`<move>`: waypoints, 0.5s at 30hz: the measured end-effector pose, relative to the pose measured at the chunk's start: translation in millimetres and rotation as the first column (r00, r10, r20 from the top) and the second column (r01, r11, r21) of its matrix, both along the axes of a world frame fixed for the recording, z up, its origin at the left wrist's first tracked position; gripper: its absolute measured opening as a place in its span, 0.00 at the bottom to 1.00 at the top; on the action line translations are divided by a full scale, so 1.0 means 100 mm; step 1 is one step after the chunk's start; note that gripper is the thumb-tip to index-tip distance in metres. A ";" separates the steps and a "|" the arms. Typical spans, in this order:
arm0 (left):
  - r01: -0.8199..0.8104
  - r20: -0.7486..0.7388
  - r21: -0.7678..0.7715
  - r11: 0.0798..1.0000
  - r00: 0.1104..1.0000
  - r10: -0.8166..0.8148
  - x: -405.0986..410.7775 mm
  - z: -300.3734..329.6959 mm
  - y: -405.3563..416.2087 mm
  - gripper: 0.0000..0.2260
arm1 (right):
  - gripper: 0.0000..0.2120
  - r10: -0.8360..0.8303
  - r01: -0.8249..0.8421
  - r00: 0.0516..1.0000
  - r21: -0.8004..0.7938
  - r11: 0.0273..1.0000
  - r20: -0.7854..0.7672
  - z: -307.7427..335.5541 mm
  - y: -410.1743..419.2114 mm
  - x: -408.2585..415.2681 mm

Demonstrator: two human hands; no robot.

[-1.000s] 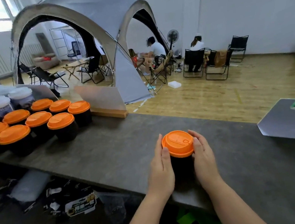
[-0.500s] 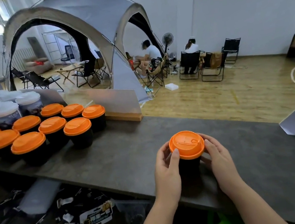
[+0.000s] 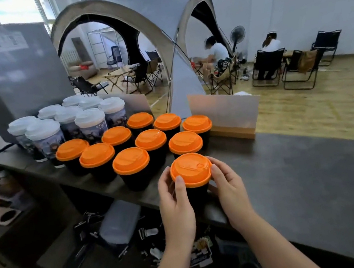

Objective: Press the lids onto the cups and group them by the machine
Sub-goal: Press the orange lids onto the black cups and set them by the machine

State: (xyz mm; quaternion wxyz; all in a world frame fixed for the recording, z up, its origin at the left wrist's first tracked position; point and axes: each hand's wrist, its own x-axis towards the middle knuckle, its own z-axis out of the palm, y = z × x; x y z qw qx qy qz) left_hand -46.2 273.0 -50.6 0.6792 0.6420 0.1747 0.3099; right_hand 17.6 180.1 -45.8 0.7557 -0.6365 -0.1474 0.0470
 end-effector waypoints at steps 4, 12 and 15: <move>0.002 0.006 0.003 1.000 1.000 -0.002 0.03 0.01 0.33 0.21 | 0.13 -0.024 0.024 1.000 -0.006 1.000 -0.014 -0.05 0.33 0.04; 0.028 -0.037 -0.012 1.000 0.999 -0.029 0.06 -0.06 0.58 0.23 | 0.13 -0.067 0.069 0.997 -0.057 0.996 0.027 -0.13 0.53 0.07; 0.039 -0.028 -0.012 0.999 0.999 -0.039 0.05 -0.08 0.57 0.26 | 0.16 -0.062 0.063 0.998 -0.047 0.997 0.031 -0.17 0.52 0.07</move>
